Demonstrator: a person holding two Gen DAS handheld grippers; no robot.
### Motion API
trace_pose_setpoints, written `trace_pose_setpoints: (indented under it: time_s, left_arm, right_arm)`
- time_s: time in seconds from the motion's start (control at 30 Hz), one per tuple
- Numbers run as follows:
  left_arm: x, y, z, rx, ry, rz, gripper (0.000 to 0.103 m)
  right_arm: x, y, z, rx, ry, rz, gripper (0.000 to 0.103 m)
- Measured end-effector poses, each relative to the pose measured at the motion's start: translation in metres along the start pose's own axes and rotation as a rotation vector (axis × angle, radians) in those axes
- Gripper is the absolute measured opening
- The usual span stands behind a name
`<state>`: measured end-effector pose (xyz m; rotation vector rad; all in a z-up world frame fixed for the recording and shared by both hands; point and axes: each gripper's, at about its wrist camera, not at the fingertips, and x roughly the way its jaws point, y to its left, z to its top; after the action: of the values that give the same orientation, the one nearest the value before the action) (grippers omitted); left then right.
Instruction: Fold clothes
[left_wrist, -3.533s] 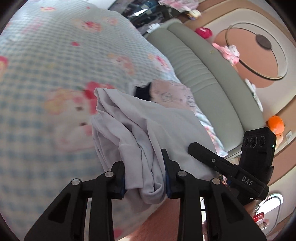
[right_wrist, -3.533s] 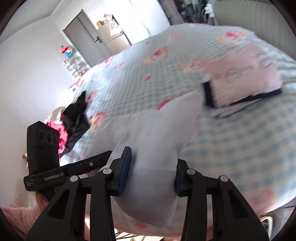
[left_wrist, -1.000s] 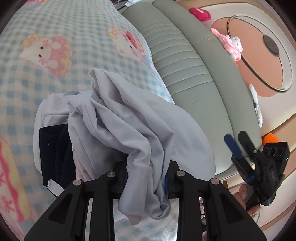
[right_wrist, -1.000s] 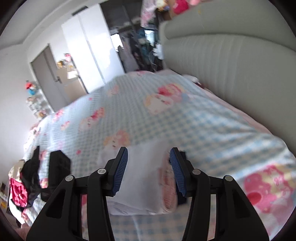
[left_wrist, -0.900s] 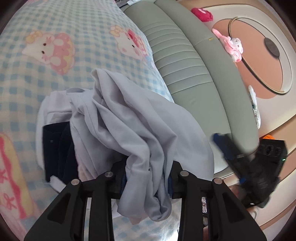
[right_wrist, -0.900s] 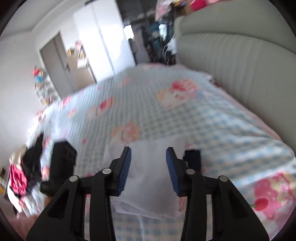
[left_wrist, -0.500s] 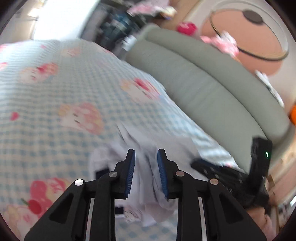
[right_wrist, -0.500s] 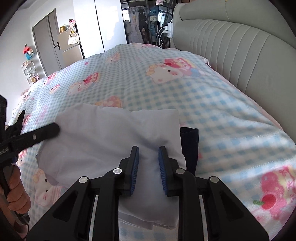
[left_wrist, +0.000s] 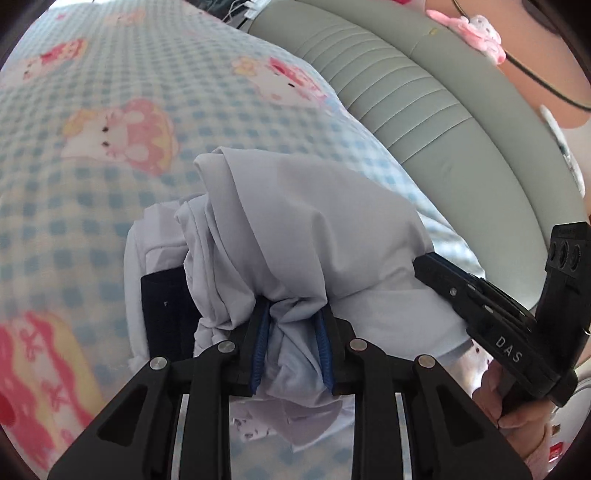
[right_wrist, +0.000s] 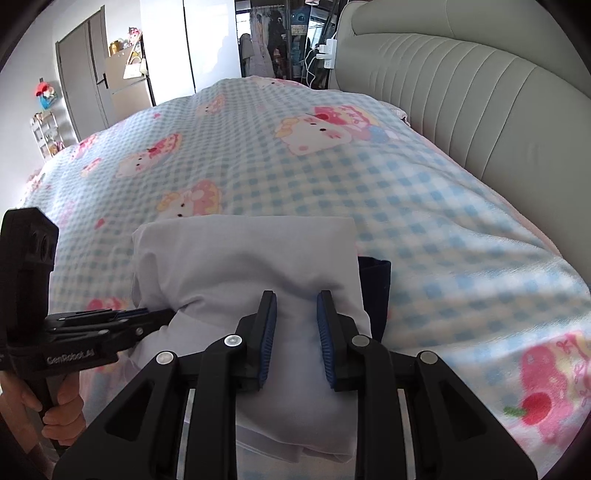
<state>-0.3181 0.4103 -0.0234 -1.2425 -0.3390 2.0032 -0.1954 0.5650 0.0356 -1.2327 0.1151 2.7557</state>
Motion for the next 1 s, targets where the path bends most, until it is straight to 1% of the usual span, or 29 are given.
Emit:
trace_pose_setpoints:
  time_s: [0.1,0.17,0.27,0.33,0.5,0.67,0.7,0.73,0.77,0.8,0.83,0.87,0.93,1.0]
  left_arm:
    - [0.014,-0.003,0.016,0.010,0.019,-0.011,0.024]
    - [0.023,-0.005,0.022,0.014,0.024,-0.004,0.024]
    - [0.027,-0.008,0.021,0.027,0.013,0.019,0.024]
    - [0.024,-0.007,0.018,0.024,0.008,0.017,0.025]
    - [0.017,-0.007,0.017,0.016,0.024,0.007,0.025]
    - [-0.005,-0.005,0.019,-0.001,0.023,-0.023,0.027]
    - [-0.011,-0.005,0.019,-0.001,0.020,-0.029,0.028]
    - [-0.017,-0.006,0.020,0.003,0.011,-0.029,0.032]
    - [-0.024,-0.007,0.020,0.008,0.002,-0.029,0.038]
    - [-0.031,-0.007,0.021,0.011,-0.008,-0.030,0.041]
    - [-0.038,-0.008,0.022,0.010,-0.019,-0.042,0.049]
    - [-0.046,-0.008,0.023,0.006,-0.032,-0.054,0.051]
    - [-0.065,-0.010,0.024,0.007,-0.059,-0.042,0.051]
    - [-0.086,-0.010,0.022,0.009,-0.086,-0.026,0.051]
  right_arm:
    - [0.014,-0.023,0.007,0.071,0.004,0.031,0.022]
    - [0.023,-0.032,0.010,0.099,0.005,0.042,0.023]
    - [0.033,-0.038,0.011,0.134,-0.002,0.044,0.024]
    - [0.036,-0.039,0.010,0.152,-0.007,0.048,0.024]
    - [0.027,-0.030,0.010,0.150,-0.008,0.025,0.025]
    - [0.010,-0.022,0.013,0.162,-0.004,0.021,0.027]
    - [0.004,-0.020,0.014,0.168,-0.007,0.032,0.030]
    - [-0.002,-0.018,0.015,0.173,-0.013,0.048,0.034]
    - [-0.008,-0.017,0.017,0.179,-0.018,0.063,0.042]
    - [-0.015,-0.015,0.018,0.182,-0.024,0.072,0.048]
    - [-0.020,-0.012,0.019,0.182,-0.029,0.065,0.048]
    - [-0.025,-0.009,0.020,0.181,-0.034,0.054,0.048]
    - [-0.036,-0.004,0.021,0.186,-0.045,0.042,0.049]
    - [-0.048,0.000,0.021,0.205,-0.057,0.041,0.055]
